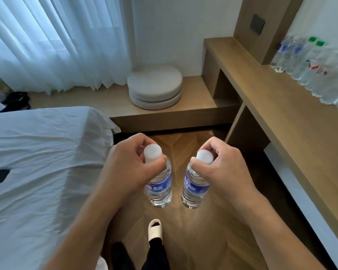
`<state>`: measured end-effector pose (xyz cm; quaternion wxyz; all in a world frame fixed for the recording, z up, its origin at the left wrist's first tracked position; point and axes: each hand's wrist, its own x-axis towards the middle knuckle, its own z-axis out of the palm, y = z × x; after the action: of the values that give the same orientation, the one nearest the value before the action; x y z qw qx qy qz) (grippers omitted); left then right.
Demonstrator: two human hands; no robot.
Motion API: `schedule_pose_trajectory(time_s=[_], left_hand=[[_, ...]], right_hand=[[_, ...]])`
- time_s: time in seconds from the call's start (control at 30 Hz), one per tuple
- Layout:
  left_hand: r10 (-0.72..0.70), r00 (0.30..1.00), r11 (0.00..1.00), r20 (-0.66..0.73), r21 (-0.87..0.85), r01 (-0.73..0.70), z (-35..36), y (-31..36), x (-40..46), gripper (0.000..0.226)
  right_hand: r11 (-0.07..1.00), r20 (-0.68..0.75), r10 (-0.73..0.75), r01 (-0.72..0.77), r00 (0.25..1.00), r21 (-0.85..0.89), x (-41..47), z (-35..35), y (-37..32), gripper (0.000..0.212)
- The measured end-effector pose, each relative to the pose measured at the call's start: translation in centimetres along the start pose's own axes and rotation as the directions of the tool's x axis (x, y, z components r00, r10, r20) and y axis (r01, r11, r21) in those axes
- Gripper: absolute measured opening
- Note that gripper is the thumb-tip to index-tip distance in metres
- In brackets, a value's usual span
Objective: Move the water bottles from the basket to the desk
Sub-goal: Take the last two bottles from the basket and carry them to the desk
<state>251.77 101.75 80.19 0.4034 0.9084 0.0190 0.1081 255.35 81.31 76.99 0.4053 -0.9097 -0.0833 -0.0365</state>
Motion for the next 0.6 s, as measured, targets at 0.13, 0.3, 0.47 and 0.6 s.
schedule_pose_trajectory(time_s=[0.13, 0.3, 0.47, 0.6], left_hand=[[0.063, 0.996, 0.998, 0.065, 0.025, -0.065, -2.1, -2.0, 8.3, 0.026], [0.097, 0.993, 0.995, 0.064, 0.013, -0.098, -3.8, -4.6, 19.2, 0.026], [0.088, 0.992, 0.996, 0.093, -0.001, -0.089, -2.5, -7.0, 28.1, 0.035], [0.052, 0.99, 0.999, 0.131, -0.018, -0.05, 1.1, -8.2, 36.7, 0.026]], right_hand=[[1.0, -0.005, 0.021, -0.021, 1.0, -0.016, 7.8, 3.2, -2.3, 0.025], [0.998, -0.057, 0.065, -0.065, 0.996, 0.015, 17.4, 5.0, -4.1, 0.024], [0.99, -0.084, 0.143, -0.142, 0.986, 0.023, 25.3, 6.0, -2.5, 0.025], [0.977, -0.071, 0.212, -0.212, 0.975, 0.003, 33.3, 6.4, 0.9, 0.025]])
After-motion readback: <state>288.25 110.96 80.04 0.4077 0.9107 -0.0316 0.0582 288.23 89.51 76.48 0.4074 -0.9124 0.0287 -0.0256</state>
